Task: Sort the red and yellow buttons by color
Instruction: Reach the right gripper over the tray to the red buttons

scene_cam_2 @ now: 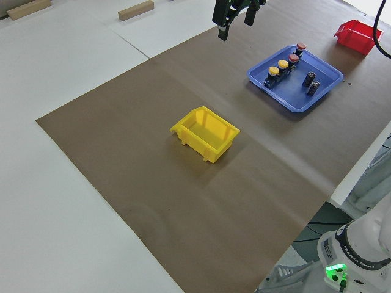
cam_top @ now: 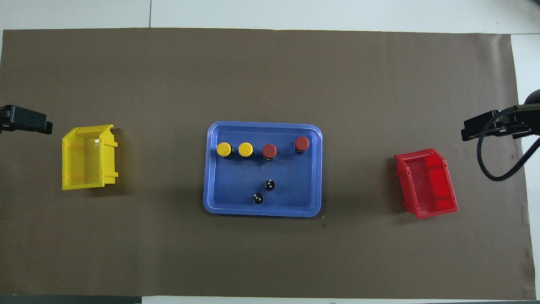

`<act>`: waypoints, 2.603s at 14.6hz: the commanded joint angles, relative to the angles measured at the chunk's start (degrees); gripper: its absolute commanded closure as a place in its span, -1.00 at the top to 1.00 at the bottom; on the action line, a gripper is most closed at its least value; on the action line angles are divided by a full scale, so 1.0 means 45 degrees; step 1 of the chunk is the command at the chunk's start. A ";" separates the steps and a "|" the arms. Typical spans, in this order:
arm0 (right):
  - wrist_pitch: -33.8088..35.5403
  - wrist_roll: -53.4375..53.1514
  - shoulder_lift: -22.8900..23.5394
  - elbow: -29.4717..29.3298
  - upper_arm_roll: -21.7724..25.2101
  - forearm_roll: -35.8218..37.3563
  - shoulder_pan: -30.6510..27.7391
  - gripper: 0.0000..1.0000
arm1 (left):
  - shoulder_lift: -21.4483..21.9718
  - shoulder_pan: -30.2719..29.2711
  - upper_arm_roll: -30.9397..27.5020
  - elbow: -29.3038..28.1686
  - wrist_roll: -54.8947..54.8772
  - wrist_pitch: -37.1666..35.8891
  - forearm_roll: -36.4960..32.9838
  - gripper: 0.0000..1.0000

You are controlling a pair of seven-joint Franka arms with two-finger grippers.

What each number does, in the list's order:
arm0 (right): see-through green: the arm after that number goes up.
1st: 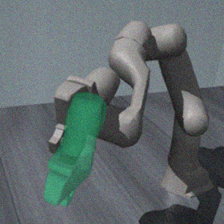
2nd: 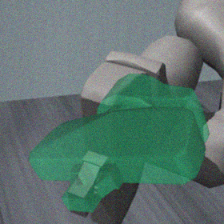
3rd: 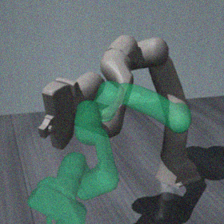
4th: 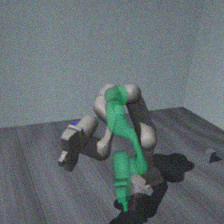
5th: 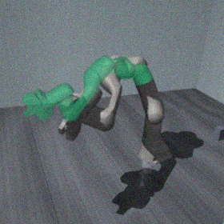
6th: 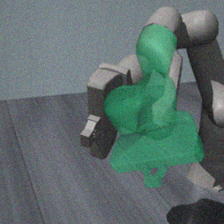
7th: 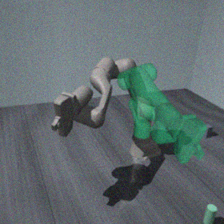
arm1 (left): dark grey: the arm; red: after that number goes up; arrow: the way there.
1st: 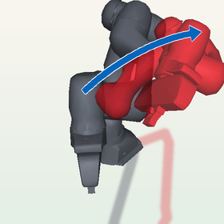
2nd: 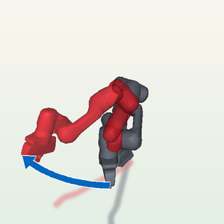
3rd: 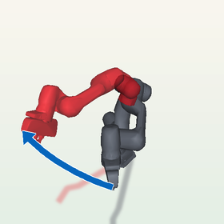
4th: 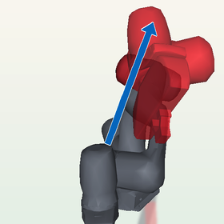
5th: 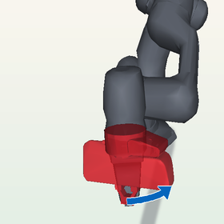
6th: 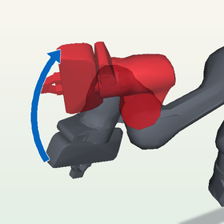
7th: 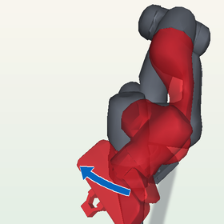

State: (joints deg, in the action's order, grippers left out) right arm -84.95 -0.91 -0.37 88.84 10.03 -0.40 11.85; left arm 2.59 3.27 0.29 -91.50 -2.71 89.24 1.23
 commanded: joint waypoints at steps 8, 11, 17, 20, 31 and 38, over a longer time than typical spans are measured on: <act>-0.2721 -0.3664 0.3753 -0.1894 -0.0392 -0.0633 0.2697 1.00 | 0.0187 -0.0101 0.0072 -0.0155 -0.0082 -0.0144 -0.0235 1.00; -0.3990 -0.3666 0.3579 -0.0430 -0.0392 -0.0633 0.2816 1.00 | 0.0187 -0.0101 0.0072 -0.0155 -0.0082 -0.0125 -0.0235 1.00; -0.5845 -0.4719 0.3853 0.0954 -0.0490 -0.0653 0.3734 1.00 | 0.0187 -0.0101 0.0072 -0.0155 -0.0082 -0.0144 -0.0235 1.00; -0.7974 -0.4798 0.3849 0.2288 -0.0509 -0.0653 0.4066 1.00 | 0.0187 -0.0101 0.0072 -0.0155 -0.0082 -0.0144 -0.0235 1.00; -0.9208 -0.5013 0.4203 0.3714 -0.0529 -0.0808 0.4828 0.76 | 0.0187 -0.0101 0.0072 -0.0155 -0.0082 -0.0125 -0.0235 1.00; -0.9579 -0.4955 0.4086 0.4105 -0.0568 -0.0829 0.5180 0.72 | 0.0187 -0.0101 0.0072 -0.0155 -0.0082 -0.0125 -0.0235 1.00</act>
State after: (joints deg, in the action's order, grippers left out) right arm -126.34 -22.75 19.85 104.70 7.88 -3.40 35.04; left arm 2.59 3.27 0.29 -91.50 -2.71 89.24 1.23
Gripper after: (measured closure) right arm 0.137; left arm 0.000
